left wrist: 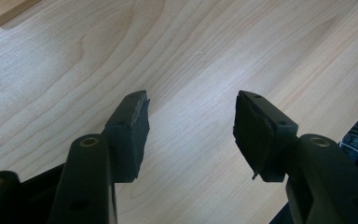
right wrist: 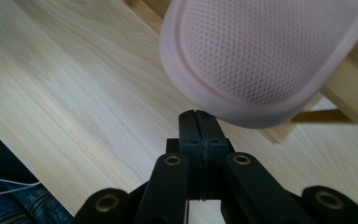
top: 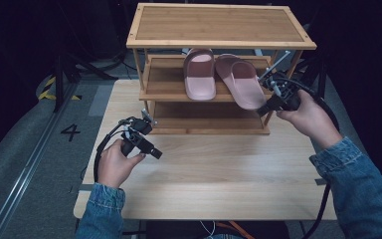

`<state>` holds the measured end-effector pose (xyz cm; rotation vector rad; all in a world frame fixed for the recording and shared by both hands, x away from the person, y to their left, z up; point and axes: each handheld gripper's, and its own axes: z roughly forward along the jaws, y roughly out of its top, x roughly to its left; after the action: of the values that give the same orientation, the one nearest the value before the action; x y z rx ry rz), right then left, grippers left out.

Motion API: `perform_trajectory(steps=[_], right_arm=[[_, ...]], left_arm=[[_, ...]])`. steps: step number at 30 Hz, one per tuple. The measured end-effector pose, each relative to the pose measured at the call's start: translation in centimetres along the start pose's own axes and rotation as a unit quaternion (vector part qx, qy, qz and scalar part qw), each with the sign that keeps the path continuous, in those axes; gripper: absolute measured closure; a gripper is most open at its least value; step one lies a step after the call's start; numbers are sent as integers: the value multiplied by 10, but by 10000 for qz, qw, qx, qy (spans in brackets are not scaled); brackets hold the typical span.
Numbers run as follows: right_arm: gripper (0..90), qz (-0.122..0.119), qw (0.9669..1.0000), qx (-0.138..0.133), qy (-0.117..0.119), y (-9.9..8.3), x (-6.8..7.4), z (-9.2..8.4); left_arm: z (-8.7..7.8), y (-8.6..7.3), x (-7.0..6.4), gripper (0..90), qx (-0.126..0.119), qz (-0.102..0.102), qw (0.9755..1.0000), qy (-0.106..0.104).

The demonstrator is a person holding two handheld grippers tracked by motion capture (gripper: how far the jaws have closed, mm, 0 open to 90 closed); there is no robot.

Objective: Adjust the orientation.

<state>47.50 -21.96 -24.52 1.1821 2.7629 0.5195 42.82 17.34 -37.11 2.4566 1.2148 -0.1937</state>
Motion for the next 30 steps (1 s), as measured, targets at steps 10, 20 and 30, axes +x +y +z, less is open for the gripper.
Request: perform_trajectory(steps=[10,20,30], right_arm=[[896,-240,9996,-101,126,29,19,15],[897,-300,9992,-238,116,23,23,11],[897,359,9953,-636,-640,10,-15,-5]], left_arm=[[0,-1,1,451,27,7,10000,2],[-2,-2,3,451,7,9,10000,-21],[1,1,-1,451,63,41,10000,-32]])
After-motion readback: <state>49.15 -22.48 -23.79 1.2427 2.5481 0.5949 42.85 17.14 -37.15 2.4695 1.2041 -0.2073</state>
